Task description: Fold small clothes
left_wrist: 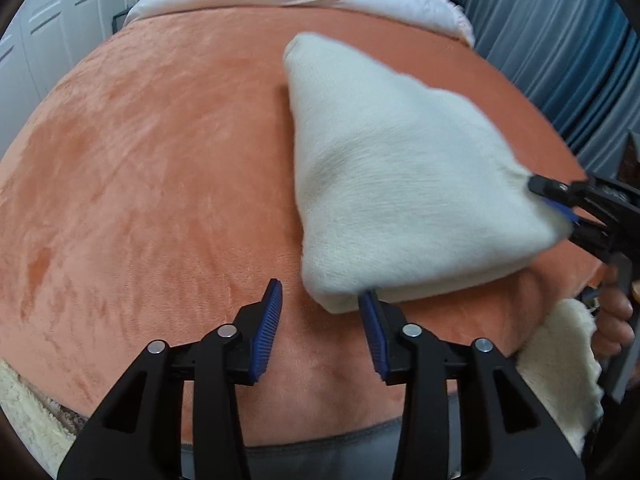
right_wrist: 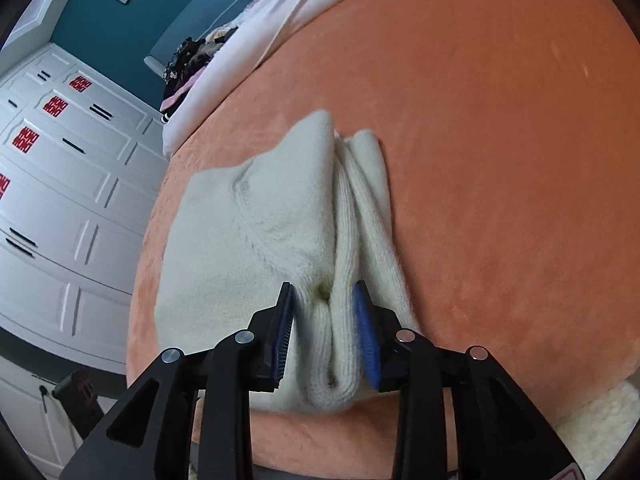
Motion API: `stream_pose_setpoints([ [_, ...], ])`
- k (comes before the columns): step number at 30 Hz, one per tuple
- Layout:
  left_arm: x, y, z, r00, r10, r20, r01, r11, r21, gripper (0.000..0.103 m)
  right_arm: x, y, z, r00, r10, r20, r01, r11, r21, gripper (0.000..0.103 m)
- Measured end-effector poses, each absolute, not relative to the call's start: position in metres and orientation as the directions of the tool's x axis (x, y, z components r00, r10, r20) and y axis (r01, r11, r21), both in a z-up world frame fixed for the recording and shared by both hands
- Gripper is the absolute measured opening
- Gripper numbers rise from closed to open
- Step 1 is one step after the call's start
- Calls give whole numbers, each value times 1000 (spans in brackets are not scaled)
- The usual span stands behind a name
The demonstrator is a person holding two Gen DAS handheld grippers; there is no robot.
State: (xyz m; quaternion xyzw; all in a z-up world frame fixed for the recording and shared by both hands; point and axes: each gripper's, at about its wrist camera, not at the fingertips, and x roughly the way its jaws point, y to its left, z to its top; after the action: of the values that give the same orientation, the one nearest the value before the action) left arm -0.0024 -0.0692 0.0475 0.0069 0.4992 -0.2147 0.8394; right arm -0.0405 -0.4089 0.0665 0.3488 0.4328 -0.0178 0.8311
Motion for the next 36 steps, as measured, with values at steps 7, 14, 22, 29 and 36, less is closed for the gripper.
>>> stream_pose_setpoints([
  [7, 8, -58, 93, 486, -433, -759, 325, 896, -303, 73, 22, -413, 55, 583, 246, -775, 339, 793, 507, 58],
  [14, 42, -75, 108, 515, -409, -753, 284, 911, -301, 73, 17, -400, 105, 704, 204, -680, 222, 846, 484, 16],
  [22, 55, -93, 48, 441, -303, -845, 228, 948, -221, 79, 12, -434, 27, 549, 178, -817, 393, 807, 440, 23],
  [29, 38, -70, 68, 433, -338, -836, 213, 939, -269, 77, 8, -375, 134, 673, 159, -722, 209, 896, 392, 23],
  [36, 17, -36, 72, 434, -307, -847, 184, 951, -250, 77, 59, -256, 33, 456, 115, -882, -27, 993, 115, 17],
])
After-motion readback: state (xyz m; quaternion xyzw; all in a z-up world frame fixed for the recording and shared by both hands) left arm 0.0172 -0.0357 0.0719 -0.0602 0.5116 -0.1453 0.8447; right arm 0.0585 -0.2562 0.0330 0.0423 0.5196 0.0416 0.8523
